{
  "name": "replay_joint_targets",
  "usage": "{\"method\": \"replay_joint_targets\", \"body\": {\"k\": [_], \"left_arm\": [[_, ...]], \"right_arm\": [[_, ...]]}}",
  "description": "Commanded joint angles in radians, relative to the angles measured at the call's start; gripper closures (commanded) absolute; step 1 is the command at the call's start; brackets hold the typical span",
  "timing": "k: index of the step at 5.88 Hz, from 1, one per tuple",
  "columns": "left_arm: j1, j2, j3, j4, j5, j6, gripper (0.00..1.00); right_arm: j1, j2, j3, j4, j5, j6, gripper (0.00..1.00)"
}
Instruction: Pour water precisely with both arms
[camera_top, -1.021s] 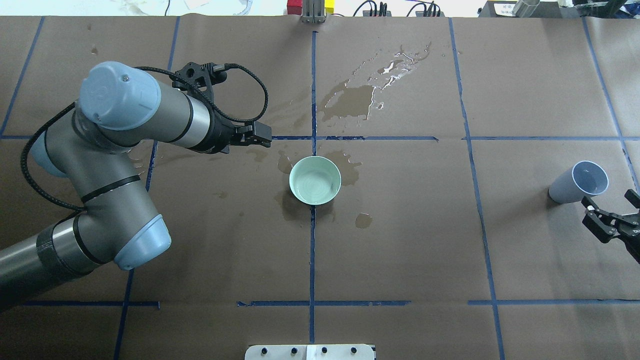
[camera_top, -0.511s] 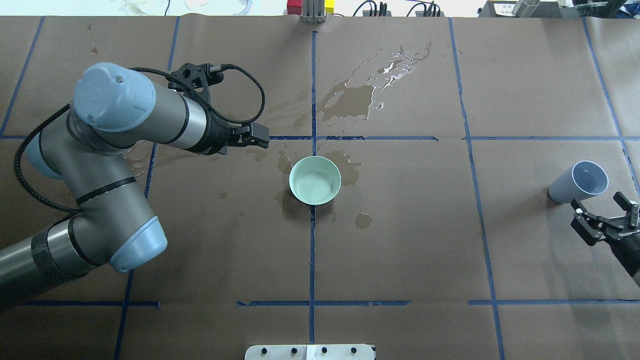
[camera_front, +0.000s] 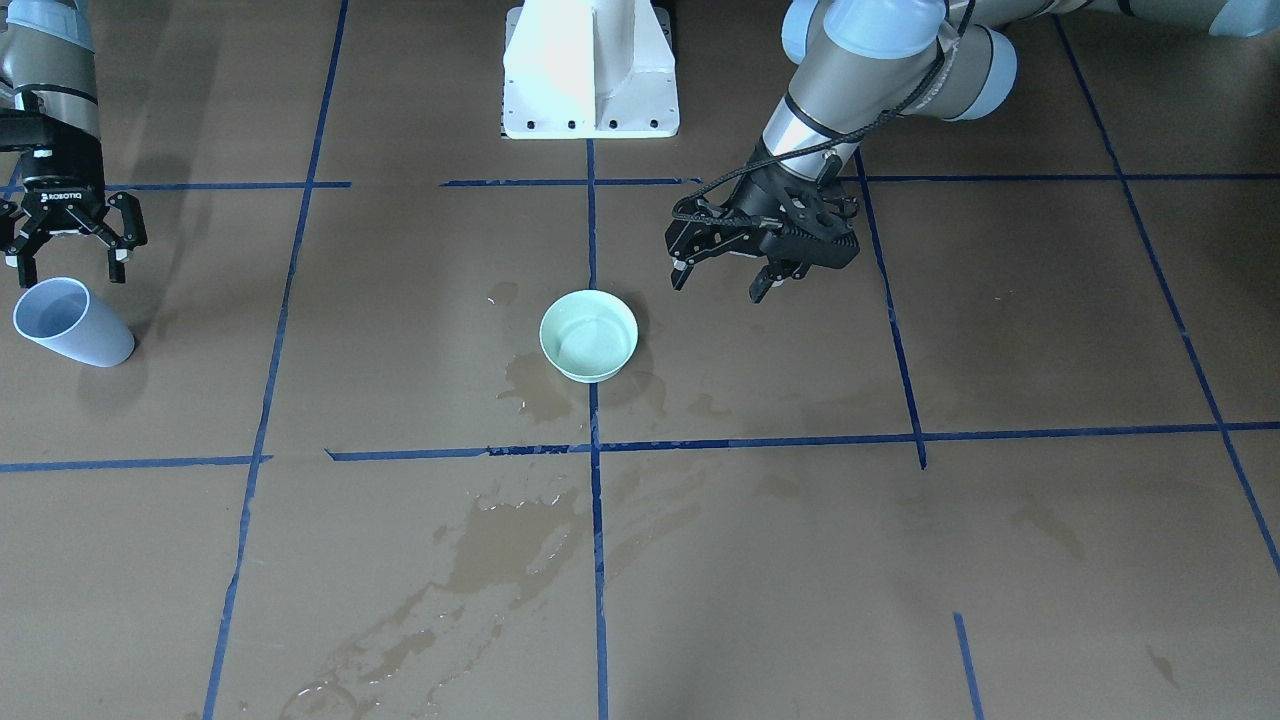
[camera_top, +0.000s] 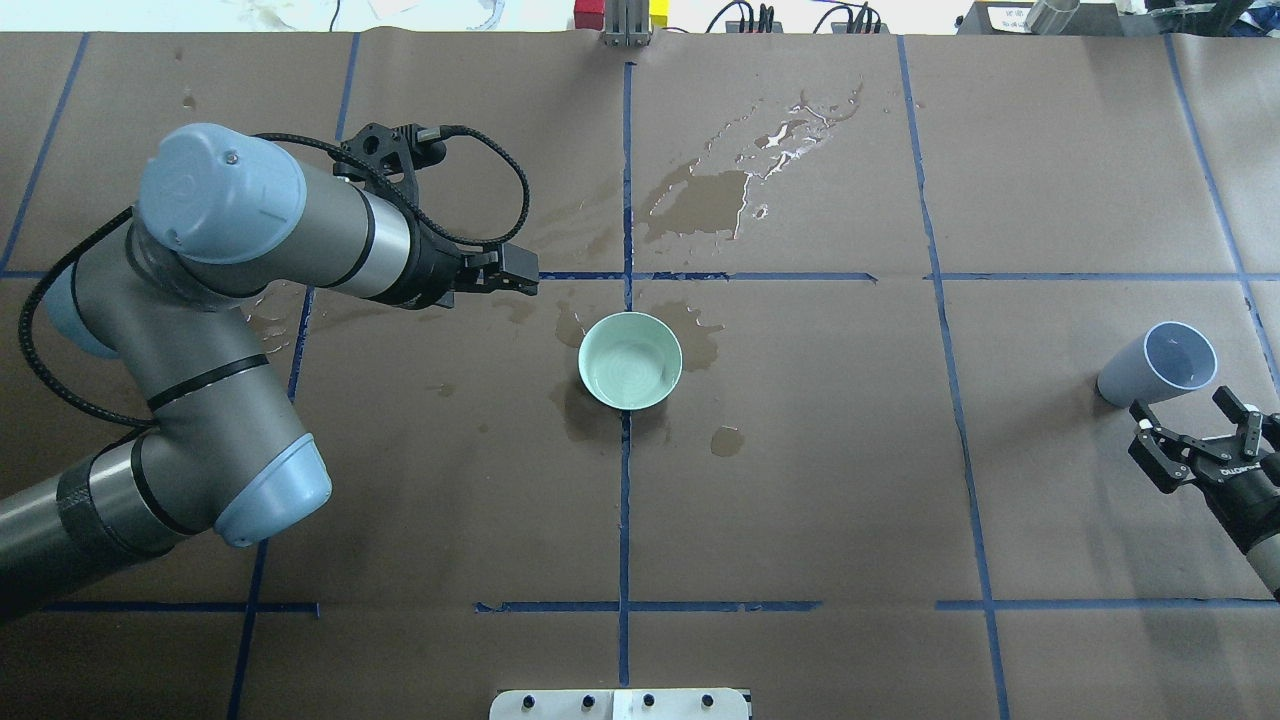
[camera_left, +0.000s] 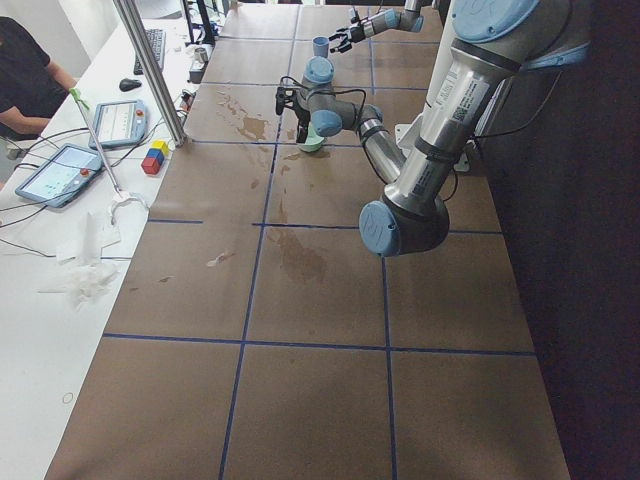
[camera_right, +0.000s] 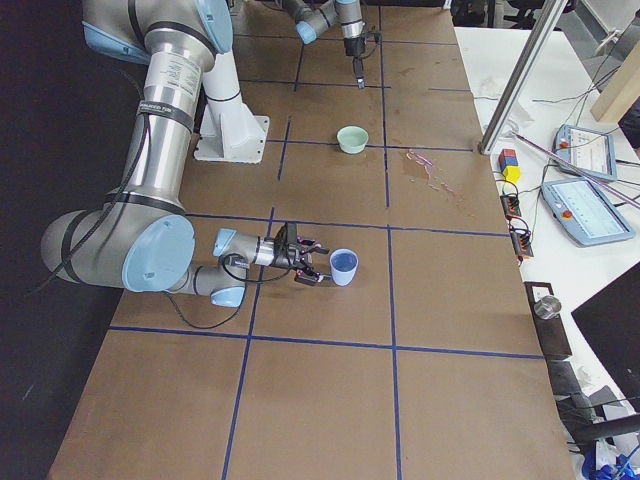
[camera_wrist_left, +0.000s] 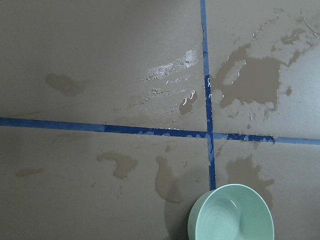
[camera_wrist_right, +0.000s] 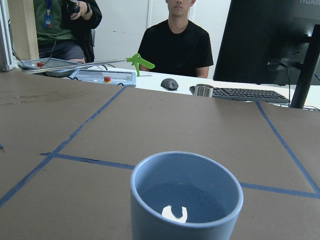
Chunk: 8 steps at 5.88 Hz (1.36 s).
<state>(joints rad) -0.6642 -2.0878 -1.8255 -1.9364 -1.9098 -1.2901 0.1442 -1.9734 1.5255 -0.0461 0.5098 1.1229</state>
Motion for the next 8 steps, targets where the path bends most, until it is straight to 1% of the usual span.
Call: {"method": "replay_joint_targets", "body": {"k": [1,5,7,8], "left_arm": [[0.000,0.002,-0.006,0.001,0.002,-0.002,0.00],[0.000,0.006,-0.015,0.001,0.000,-0.005,0.00],[0.000,0.008,-0.015,0.001,0.002,-0.005,0.00],[0.000,0.008,-0.014,0.001,0.002,-0.005,0.00]], "right_arm": [[0.000,0.054,-0.051,0.008,-0.007,-0.006,0.01],[0.001,0.060,-0.067,0.028,-0.001,-0.023,0.01],[0.027,0.062,-0.068,0.026,0.002,-0.018,0.01],[0.050,0.062,-0.068,0.026,0.028,-0.018,0.01]]}}
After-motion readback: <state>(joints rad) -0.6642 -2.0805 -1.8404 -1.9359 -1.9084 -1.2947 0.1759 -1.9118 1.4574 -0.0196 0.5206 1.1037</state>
